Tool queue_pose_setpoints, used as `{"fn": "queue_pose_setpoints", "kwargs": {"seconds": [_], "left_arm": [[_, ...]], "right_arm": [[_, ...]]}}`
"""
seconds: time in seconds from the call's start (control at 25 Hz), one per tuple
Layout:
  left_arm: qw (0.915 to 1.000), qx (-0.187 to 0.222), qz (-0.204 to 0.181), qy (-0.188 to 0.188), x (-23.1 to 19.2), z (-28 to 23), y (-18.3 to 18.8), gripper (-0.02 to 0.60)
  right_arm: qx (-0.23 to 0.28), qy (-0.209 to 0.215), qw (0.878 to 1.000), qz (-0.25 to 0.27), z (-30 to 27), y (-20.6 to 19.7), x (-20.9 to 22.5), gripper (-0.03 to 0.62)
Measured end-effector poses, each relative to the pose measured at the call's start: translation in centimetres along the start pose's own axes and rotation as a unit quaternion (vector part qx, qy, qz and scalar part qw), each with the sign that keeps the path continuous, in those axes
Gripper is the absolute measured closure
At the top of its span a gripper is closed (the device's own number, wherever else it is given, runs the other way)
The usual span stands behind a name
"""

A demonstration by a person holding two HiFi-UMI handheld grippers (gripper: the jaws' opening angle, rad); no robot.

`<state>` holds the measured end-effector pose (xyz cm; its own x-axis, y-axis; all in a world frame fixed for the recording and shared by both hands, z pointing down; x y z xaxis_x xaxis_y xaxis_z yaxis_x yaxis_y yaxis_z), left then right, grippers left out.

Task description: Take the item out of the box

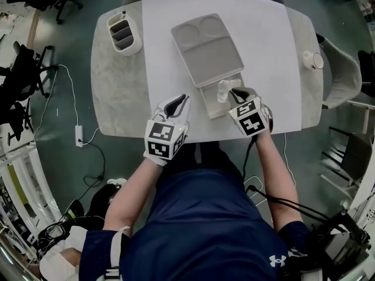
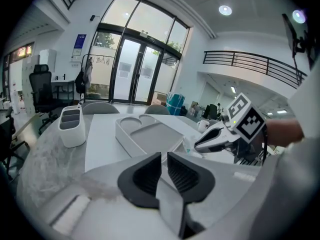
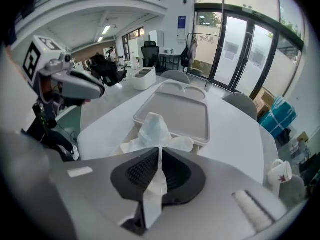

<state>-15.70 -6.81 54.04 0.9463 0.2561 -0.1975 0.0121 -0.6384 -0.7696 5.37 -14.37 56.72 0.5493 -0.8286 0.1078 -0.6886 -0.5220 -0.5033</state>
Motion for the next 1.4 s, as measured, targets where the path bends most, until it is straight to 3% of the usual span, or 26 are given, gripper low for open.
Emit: {"fn": "queue_pose_setpoints", "kwargs": {"seconds": [0.16,0.48,0.76,1.08,1.4], "left_arm": [[0.9997,0.024,-0.005,-0.004,0.2,0.8,1.0,0.538],[0.9967,0.078,-0.019,0.008,0.1,2.9,4.6,0.538],[0.9894,0.136,-0.04,0.032,-0.6,5.1,8.8,0.538],[0.978,0.199,-0.045,0.045,-0.2,7.5,12.9,0.52],[0.971,0.227,-0.051,0.055,0.5,8.3,14.8,0.477]], "right_arm": [[0.068,0.006,0.996,-0.052,2.1,1.0,0.4,0.569],[0.159,-0.034,0.985,-0.05,7.0,3.4,0.6,0.571],[0.268,-0.055,0.959,-0.073,11.5,5.2,1.6,0.572],[0.337,-0.108,0.933,-0.067,16.8,6.5,2.3,0.572],[0.387,-0.14,0.908,-0.084,20.4,5.7,3.4,0.572]]}}
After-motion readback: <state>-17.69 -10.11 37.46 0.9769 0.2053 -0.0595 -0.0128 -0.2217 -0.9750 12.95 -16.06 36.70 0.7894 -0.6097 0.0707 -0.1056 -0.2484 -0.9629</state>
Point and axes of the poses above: the fingertips, and each gripper's own axes: z backward along the fingers, x to its right, y out of its top, the point moved 9 cm from there along z, backward along the fingers, and after that the axes turned 7 degrees about y, right-handed, at the moved point
